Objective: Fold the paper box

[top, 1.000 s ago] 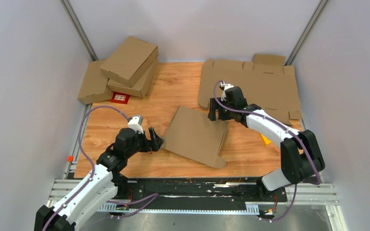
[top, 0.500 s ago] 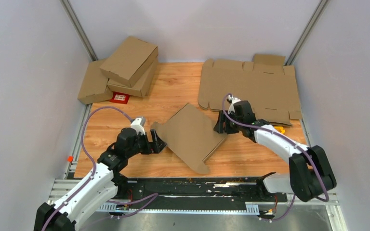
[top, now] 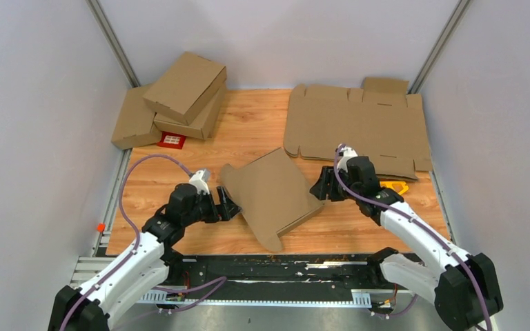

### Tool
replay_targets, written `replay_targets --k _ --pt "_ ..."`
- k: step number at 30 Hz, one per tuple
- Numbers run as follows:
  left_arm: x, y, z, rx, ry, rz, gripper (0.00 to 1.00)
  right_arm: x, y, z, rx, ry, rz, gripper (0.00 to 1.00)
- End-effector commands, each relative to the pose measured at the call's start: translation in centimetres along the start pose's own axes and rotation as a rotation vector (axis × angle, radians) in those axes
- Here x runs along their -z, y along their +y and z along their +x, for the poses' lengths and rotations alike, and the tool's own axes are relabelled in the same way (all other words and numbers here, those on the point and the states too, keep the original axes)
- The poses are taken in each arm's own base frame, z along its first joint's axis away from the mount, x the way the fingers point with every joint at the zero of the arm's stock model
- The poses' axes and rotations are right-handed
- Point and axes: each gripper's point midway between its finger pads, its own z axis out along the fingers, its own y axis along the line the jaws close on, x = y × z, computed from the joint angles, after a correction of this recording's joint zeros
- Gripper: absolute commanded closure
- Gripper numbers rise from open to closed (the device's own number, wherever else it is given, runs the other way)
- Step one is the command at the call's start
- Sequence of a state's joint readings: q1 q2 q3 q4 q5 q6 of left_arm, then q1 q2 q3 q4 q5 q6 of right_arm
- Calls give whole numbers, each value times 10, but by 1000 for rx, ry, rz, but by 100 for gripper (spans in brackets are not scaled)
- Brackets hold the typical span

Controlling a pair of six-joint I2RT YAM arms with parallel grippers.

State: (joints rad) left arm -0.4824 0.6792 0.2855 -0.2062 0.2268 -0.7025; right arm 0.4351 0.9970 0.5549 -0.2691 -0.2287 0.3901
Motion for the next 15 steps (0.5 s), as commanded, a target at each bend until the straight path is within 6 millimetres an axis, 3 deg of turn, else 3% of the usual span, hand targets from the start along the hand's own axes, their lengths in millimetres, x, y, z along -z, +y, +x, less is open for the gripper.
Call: replay_targets --k 1,7,12,15 --pt "0 -12 4 60 -7 84 4 1 0 -36 19 -47 53 43" --pt "3 0 18 98 -7 58 4 -24 8 -50 35 -26 9 40" --pt "5 5 18 97 -17 34 4 -55 10 -37 2 11 -60 41" --pt "6 10 18 94 -18 6 4 -62 2 -34 -10 20 -36 43"
